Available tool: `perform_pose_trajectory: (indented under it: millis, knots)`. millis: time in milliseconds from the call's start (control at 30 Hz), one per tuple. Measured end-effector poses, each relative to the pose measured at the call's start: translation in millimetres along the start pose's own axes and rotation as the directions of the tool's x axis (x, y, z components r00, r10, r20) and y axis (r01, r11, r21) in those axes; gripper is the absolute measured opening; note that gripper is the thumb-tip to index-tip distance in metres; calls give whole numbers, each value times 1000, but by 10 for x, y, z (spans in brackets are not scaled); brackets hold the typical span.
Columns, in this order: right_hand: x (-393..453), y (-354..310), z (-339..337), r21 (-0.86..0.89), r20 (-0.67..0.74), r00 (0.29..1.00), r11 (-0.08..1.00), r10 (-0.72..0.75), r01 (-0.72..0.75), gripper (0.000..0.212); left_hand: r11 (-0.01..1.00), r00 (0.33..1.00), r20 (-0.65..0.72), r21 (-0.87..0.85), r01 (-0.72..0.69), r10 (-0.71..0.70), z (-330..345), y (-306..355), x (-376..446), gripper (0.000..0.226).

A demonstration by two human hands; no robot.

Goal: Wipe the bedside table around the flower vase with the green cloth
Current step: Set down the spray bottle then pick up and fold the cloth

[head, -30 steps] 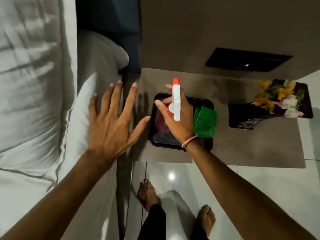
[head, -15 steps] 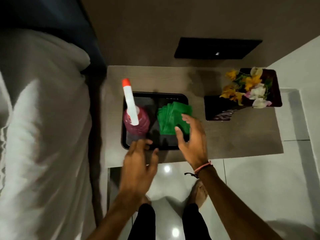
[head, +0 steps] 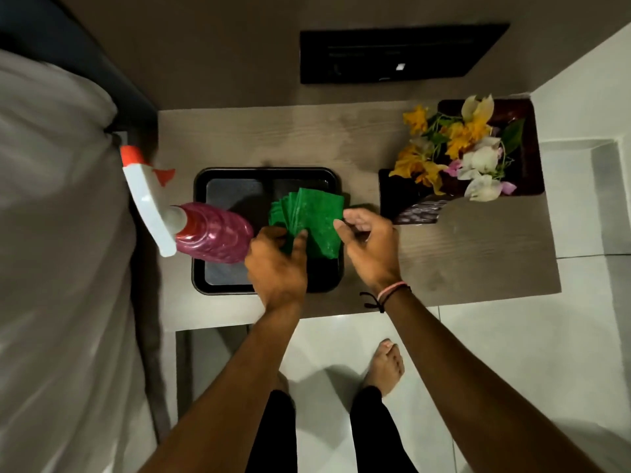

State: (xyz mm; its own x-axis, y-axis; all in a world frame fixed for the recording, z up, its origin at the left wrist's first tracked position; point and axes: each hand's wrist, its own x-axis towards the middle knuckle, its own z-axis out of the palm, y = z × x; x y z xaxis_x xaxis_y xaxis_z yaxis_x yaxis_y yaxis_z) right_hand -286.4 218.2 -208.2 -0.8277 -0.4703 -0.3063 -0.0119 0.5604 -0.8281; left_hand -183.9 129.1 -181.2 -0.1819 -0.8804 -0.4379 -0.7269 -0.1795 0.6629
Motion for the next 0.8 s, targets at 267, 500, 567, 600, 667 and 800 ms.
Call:
perform_pose_trajectory:
  millis: [267,500,567,600,667,800]
  knots:
    - [12,-228,18,93,46,997,994,58,-62,21,993,998,-50,-119,18,-24,-27,-151,-92,17]
    - [52,-301,152,214,195,950,934,245,-285,47,948,999,16,-313,54,-52,-94,-185,-60,21]
    - [-9,-257,110,247,235,942,922,241,-298,29,892,995,102,-451,39,8,-124,-179,-127,33]
    - [-67,-229,72,286,237,939,906,249,-312,26,865,990,137,-500,36,38,-134,-173,-167,38]
    - [-206,-167,-21,409,242,929,839,279,-358,31,846,980,186,-532,35,76,-148,-150,-238,43]
    - [-514,-45,-239,696,303,897,568,323,-440,37,895,943,251,-436,-90,218,-191,-73,-371,33]
